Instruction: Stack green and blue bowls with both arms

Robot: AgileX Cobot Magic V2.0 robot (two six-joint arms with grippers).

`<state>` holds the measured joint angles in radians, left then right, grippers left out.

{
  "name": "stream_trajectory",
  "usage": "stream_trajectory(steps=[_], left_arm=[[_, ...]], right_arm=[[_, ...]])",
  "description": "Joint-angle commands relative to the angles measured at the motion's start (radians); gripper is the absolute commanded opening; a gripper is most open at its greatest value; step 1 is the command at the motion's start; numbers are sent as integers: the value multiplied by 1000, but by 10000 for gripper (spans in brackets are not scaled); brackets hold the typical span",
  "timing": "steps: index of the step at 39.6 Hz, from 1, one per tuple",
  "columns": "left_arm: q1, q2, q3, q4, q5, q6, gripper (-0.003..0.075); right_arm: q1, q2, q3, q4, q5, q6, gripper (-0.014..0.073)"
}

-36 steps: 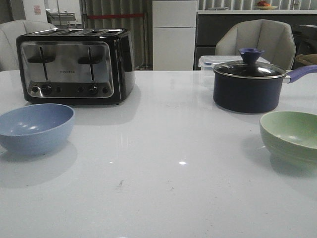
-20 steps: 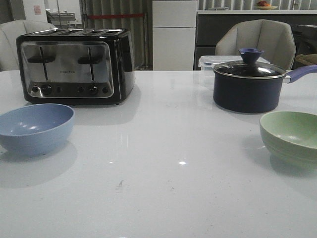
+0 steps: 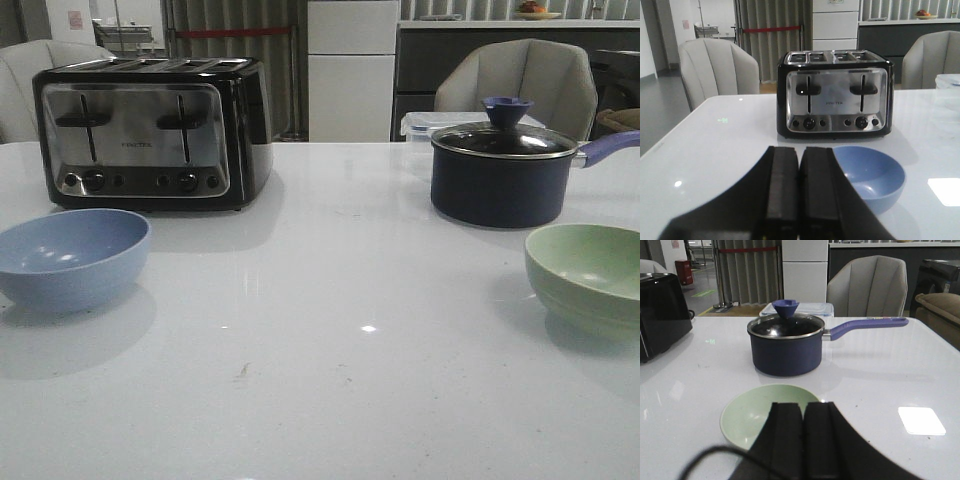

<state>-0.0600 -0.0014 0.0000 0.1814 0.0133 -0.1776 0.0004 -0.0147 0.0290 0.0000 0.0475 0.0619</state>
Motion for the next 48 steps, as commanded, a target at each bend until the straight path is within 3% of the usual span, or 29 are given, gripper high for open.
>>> stream_trajectory(steps=[1, 8, 19, 28, 48], left_arm=[[-1, -21, 4, -18, -197, -4, 99], [-1, -14, -116, -18, -196, -4, 99], [-1, 78, -404, -18, -23, -4, 99], [-1, 244, -610, -18, 200, -4, 99], [-1, 509, -634, -18, 547, -4, 99]], right_arm=[[-6, -14, -45, 0, -135, -3, 17], [-6, -14, -213, 0, -76, -3, 17], [-6, 77, -461, -8, 71, -3, 17], [-6, 254, -615, -8, 256, -3, 17], [-6, 622, -640, -8, 514, -3, 17]])
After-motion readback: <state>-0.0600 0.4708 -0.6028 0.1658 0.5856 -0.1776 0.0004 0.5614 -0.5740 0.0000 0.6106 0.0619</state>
